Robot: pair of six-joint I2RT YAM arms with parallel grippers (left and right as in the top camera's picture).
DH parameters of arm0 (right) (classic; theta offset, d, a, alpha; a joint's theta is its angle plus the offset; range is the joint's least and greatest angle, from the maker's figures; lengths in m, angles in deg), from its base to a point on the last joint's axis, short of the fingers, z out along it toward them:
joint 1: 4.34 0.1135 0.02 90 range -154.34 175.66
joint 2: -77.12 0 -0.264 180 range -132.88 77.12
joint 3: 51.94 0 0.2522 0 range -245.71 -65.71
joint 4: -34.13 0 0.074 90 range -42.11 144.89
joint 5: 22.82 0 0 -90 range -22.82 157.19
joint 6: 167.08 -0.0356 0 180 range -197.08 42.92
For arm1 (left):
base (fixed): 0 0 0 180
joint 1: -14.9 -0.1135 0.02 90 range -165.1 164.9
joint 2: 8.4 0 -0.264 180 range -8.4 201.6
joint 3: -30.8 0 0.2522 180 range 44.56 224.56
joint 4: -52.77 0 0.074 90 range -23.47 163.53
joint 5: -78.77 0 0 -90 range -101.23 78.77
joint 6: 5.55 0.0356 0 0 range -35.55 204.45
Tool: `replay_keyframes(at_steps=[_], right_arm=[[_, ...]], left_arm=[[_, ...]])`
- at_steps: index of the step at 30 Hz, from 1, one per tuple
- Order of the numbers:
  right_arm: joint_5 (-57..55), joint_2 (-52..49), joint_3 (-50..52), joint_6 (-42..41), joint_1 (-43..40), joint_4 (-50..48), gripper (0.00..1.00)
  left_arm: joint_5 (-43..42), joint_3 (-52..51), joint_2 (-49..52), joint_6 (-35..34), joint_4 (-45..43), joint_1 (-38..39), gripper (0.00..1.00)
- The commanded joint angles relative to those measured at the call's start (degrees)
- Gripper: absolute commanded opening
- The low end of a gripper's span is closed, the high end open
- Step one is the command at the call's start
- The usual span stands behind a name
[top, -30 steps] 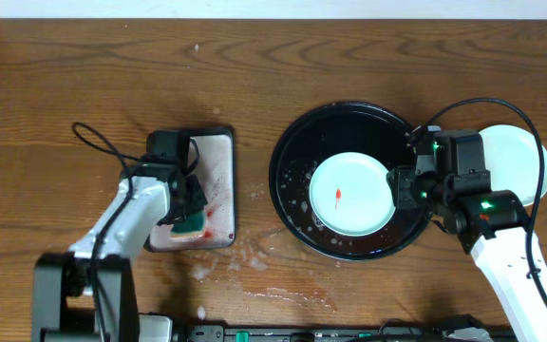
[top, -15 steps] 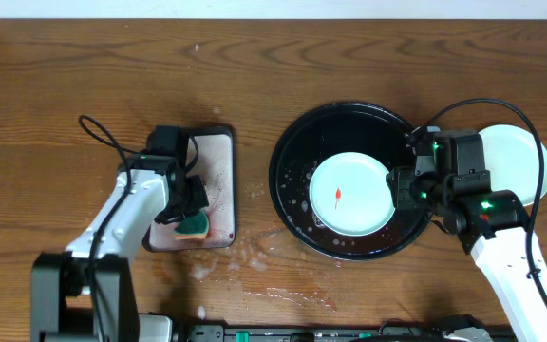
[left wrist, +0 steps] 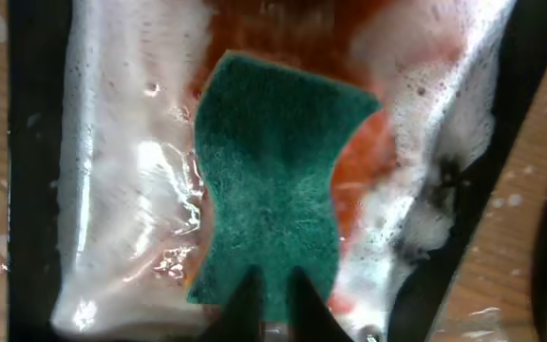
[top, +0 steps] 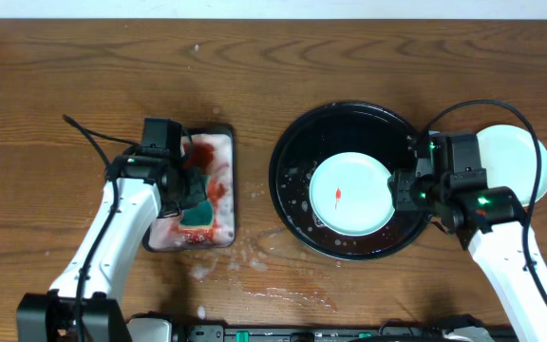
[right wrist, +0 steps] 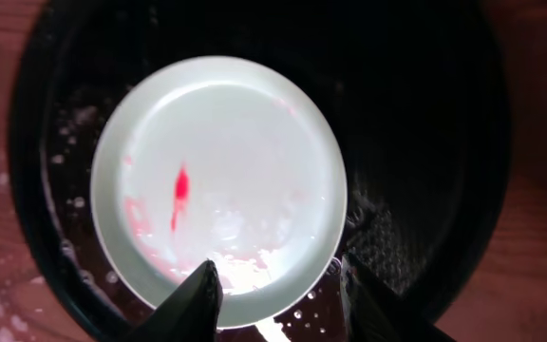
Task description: Clean dirty plates on tray and stack at the side
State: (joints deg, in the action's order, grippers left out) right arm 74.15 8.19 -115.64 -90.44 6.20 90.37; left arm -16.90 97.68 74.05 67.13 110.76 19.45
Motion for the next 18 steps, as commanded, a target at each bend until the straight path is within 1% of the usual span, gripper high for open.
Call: replay_keyframes(at_steps=[1,2,3,6,8,10,11,13,14,15,16,18], right_arm=[[-0.98,-3.06,-0.63,-1.62,-1.27,0.22,0.4],[-0.66,-3.8,-0.63,-1.62,-1.42,0.2,0.41],[-0.42,-4.46,-0.63,-1.62,-1.51,0.17,0.43],[0.44,-6.56,-0.63,-1.6,-1.51,0.15,0.47],[0.66,-7.45,-0.63,-1.6,-1.51,0.17,0.48],[0.59,-8.15,-0.63,-1.57,-1.53,0.15,0.49],[0.59,-8.39,-0.63,-1.57,-1.57,0.09,0.49],[0.59,-8.72,-0.63,-1.6,-1.68,-0.28,0.49],[0.59,-8.98,-0.63,-1.6,-1.84,-0.55,0.5],[0.63,-9.14,-0.63,-1.57,-2.08,-1.01,0.54],[0.63,-9.38,-0.63,-1.53,-2.38,-1.42,0.56],[1.09,-9.73,-0.63,-0.7,-3.17,-2.01,0.58]], left_arm=[[1.42,-0.57,1.05,2.01,-0.72,-0.04,0.36],[1.4,-0.63,1.44,2.1,-1.03,-0.02,0.38],[1.38,-0.79,1.92,2.1,-1.33,-0.02,0.43],[1.38,-1.86,4.44,2.1,-3.06,0.02,0.5],[1.11,-2.45,6.43,2.08,-4.11,0.02,0.51],[-1.11,-2.49,9.4,2.1,-5.46,0.02,0.51],[-1.42,-2.49,10.25,2.1,-5.95,0.02,0.5],[-1.36,-2.49,11.72,2.1,-6.82,0.02,0.33],[-1.36,-2.49,12.04,2.1,-7.13,0.02,0.27],[-1.2,-2.49,12.17,2.1,-7.28,0.02,0.19],[-1.2,-2.49,12.17,2.1,-7.28,0.02,0.08],[-1.2,-2.16,12.04,2.1,-6.99,0.0,0.08]])
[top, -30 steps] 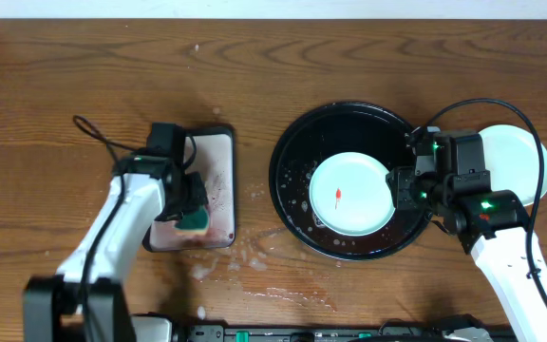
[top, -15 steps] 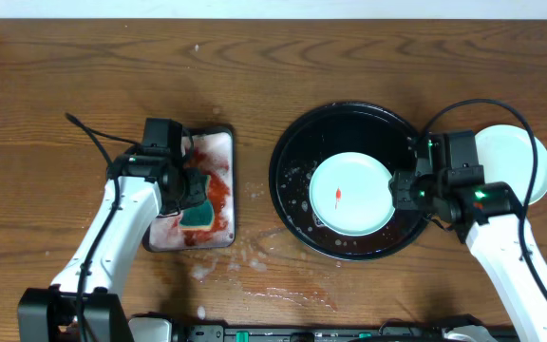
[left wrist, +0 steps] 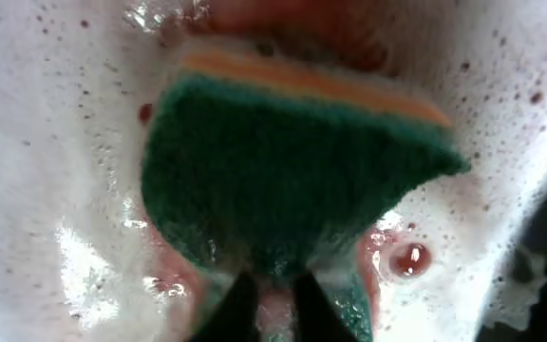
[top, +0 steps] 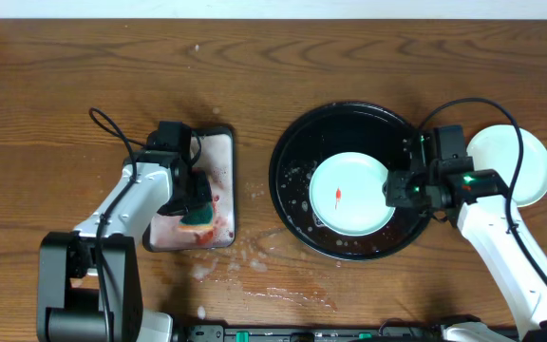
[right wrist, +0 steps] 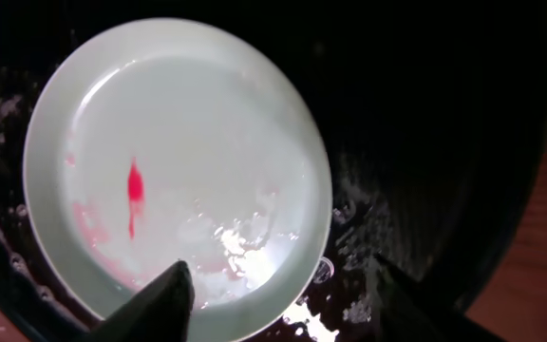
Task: Clean dirty plates on tray and stack at the side
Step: 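Grasp the green sponge with the left gripper and lift it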
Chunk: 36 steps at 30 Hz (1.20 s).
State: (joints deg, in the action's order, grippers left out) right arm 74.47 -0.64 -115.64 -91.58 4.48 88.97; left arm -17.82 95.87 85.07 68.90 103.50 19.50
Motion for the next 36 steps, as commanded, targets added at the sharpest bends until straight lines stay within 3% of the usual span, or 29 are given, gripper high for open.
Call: replay_keyframes(at_steps=[1,12,19,20,21,23,31,36], right_arm=[[1.16,-1.09,-0.63,0.42,-1.81,-0.85,0.58],[12.55,-6.58,-0.63,5.51,-7.63,-3.26,0.58],[14.82,-9.49,-0.63,6.88,-7.65,-3.15,0.54],[14.82,-9.49,-0.63,6.88,-7.67,-3.17,0.55],[14.8,-9.46,-0.63,6.91,-7.67,-3.17,0.55],[14.8,-9.49,-0.63,6.91,-7.67,-3.06,0.55],[14.62,-9.49,-0.63,6.88,-7.67,-2.91,0.57],[14.62,-9.49,-0.63,6.88,-7.65,-2.93,0.57]], left_arm=[[-0.28,0.07,0.9,0.35,0.81,-0.04,0.08],[-0.28,10.21,-5.11,2.47,12.72,0.5,0.07],[-0.24,10.73,-7.37,2.89,15.02,0.98,0.08],[-0.24,10.47,-7.32,2.86,15.08,0.98,0.17],[-0.26,9.94,-7.32,2.82,15.02,0.98,0.35],[-0.24,8.33,-7.26,2.32,14.23,0.98,0.43],[-0.24,-1.29,-4.17,0.02,2.69,0.98,0.47],[-0.28,-2.12,-0.07,0.04,-0.24,0.98,0.47]])
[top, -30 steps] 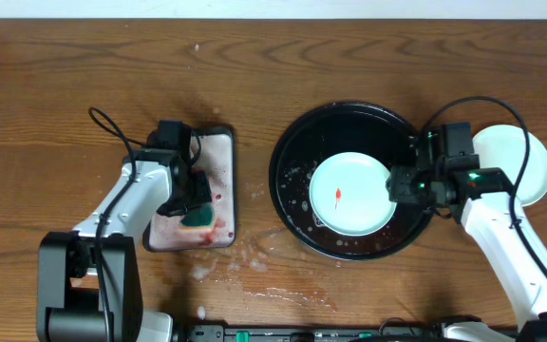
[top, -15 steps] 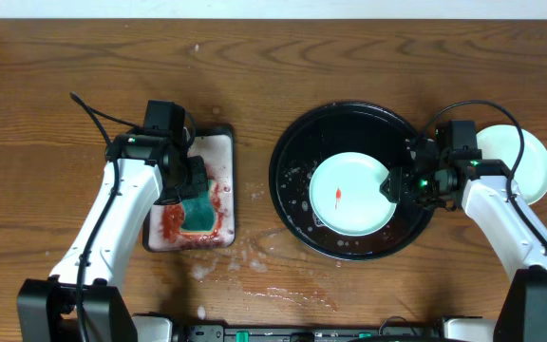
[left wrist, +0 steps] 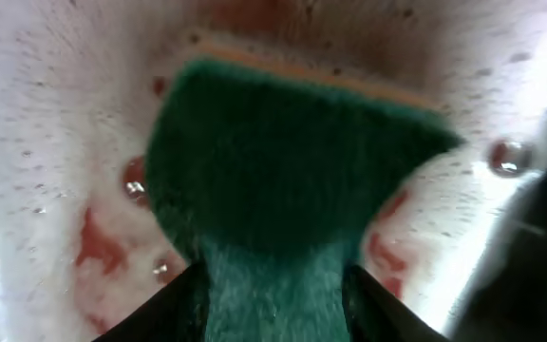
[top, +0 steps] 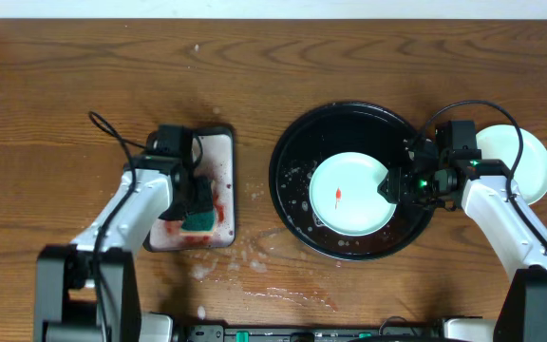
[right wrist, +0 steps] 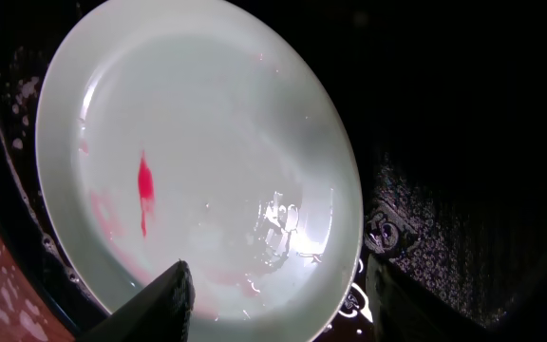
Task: Clean dirty plates on tray and stack at the side
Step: 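Grasp the green sponge with the left gripper and lift it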
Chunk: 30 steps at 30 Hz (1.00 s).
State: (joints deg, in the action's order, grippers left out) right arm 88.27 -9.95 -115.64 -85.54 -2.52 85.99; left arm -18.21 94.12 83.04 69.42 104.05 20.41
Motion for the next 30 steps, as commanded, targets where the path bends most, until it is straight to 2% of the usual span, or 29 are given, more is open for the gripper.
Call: replay_keyframes(at_steps=[1,3,6,10,17,24,28,30], right_arm=[[0.83,-0.17,-0.63,0.85,-0.68,0.04,0.57],[0.83,-0.17,-0.63,0.85,-0.66,0.04,0.57],[0.83,-0.17,-0.63,0.85,-0.66,0.07,0.57],[0.74,-0.17,-0.63,0.85,-0.68,0.07,0.57],[-4.61,-0.17,-0.63,0.81,-1.18,0.02,0.57],[-4.72,-0.28,-0.63,0.85,-1.99,0.0,0.58],[-4.68,-0.7,-0.46,0.85,-1.49,-0.2,0.53],[-4.74,-1.25,-0.15,0.85,-1.29,-1.33,0.45]], left_arm=[[0.11,-0.37,2.71,-0.48,-1.01,0.07,0.47],[0.09,-0.37,3.91,-0.48,-1.44,0.07,0.41],[0.11,-0.31,4.46,-0.48,-1.79,0.07,0.08],[0.13,1.49,3.28,-0.48,0.26,0.02,0.07],[2.1,9.42,-0.74,-0.28,9.27,0.02,0.08],[1.66,16.22,-6.23,-0.04,15.89,1.44,0.07],[-1.53,18.99,-9.11,-1.49,16.0,5.68,0.07],[-1.62,20.87,-9.73,-3.87,15.61,9.01,0.07]])
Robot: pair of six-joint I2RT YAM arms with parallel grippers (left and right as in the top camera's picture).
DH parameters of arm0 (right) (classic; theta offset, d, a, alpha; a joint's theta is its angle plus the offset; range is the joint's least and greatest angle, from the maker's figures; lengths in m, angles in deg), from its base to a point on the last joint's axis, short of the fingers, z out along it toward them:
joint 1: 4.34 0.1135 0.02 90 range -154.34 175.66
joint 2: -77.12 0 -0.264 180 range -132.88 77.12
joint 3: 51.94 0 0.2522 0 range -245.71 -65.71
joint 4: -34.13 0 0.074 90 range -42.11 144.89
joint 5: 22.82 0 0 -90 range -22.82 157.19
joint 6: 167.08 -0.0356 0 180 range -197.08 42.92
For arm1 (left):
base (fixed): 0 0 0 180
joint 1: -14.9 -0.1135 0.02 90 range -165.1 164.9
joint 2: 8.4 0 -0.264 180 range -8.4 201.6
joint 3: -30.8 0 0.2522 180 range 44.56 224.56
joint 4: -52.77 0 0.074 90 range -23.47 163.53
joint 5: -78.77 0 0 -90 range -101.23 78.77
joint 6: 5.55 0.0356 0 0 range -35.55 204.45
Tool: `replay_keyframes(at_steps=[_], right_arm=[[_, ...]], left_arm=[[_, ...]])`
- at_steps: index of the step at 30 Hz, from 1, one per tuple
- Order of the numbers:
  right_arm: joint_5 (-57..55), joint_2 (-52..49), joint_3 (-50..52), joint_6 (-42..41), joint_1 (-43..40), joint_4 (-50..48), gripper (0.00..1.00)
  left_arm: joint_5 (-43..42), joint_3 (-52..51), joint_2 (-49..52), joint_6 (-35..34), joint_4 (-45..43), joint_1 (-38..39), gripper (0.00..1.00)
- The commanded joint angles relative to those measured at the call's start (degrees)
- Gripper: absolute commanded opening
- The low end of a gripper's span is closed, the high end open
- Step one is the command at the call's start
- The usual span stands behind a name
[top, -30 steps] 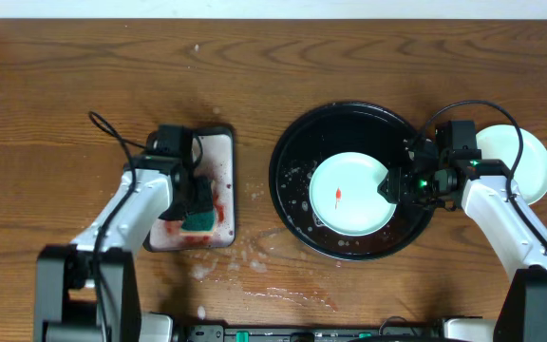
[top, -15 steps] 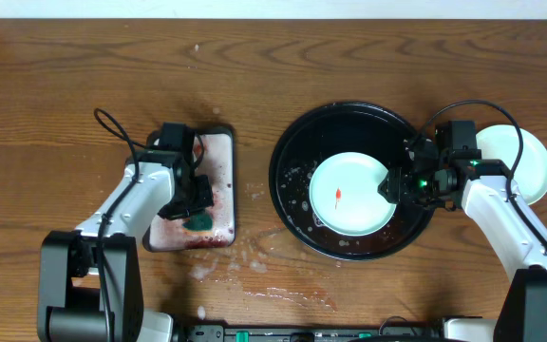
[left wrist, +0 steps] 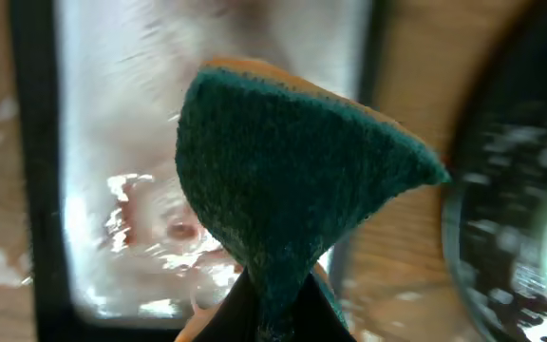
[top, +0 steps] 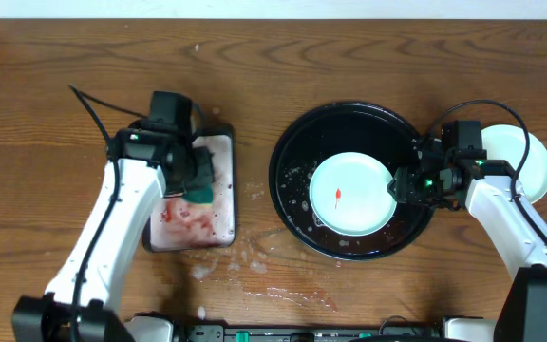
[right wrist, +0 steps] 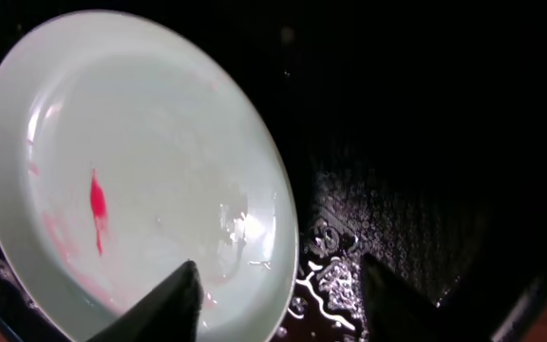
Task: Clean dirty plates on tray and stack at the side
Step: 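Grasp the green sponge with the left gripper and lift it, then scrub the last mint plate with the sponge in left gripper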
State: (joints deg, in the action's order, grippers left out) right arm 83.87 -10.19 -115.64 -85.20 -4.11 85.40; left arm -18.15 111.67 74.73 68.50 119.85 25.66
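Note:
A white plate (top: 349, 195) with a red smear (right wrist: 95, 199) lies in the round black tray (top: 297, 147). My right gripper (right wrist: 278, 299) stands open astride the plate's right rim (top: 394, 185). My left gripper (left wrist: 273, 309) is shut on the green sponge (left wrist: 292, 171), held above the rectangular soapy tray (top: 188, 223) near its right edge. In the overhead view the green sponge (top: 200, 180) shows over that tray's upper right part. A clean white plate (top: 530, 161) lies at the right of the black tray, partly behind my right arm.
Foam and water spots (top: 254, 266) lie on the wooden table in front of the two trays. Red-stained suds (top: 183, 218) cover the floor of the soapy tray. Wet bubbles (right wrist: 335, 275) dot the black tray's floor beside the plate.
My left gripper has shut on the sponge and holds it raised above the soapy tray, nearer its right edge. My right gripper stays open at the plate's right rim, shifted slightly.
The sponge lay flat in the red suds with my left gripper shut over its near end. Later it was tipped up in the foam, then sat between opened fingers, and now hangs held above the tray. My right gripper stayed open, closing in on the plate's right rim.

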Motion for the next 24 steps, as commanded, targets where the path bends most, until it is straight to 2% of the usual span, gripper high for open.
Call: replay_keyframes(at_steps=[1,5,8,10,12,19,24], right_arm=[[-0.37,-1.4,0.04,0.5,0.42,-1.53,0.42],[-0.35,-4.17,0.39,0.5,1.49,-4.26,0.37],[-0.37,-7.41,0.42,0.52,3.1,-6.36,0.29],[-0.37,-9.4,0.42,0.52,4.17,-7.8,0.12],[-0.37,-10.64,0.42,0.5,5.07,-8.55,0.02],[-1.14,-10.8,0.42,0.46,5.88,-7.69,0.01],[-1.9,-10.8,0.42,0.48,5.88,-6.23,0.01]], left_arm=[[-1.68,4.13,-1.46,-4.02,-0.83,5.62,0.08],[-1.7,4.66,-1.07,-7.8,-7.04,13.86,0.07],[-1.7,4.66,0.59,-10.36,-12.68,19.61,0.08],[-2.23,4.66,2.45,-11.54,-16.5,22.8,0.08],[-4.63,4.66,4.92,-12.13,-20.2,25.16,0.07],[-14.14,4.66,17.29,-16.92,-29.53,30.1,0.08],[-14.58,4.66,24.85,-19.47,-32.28,31.85,0.07]])
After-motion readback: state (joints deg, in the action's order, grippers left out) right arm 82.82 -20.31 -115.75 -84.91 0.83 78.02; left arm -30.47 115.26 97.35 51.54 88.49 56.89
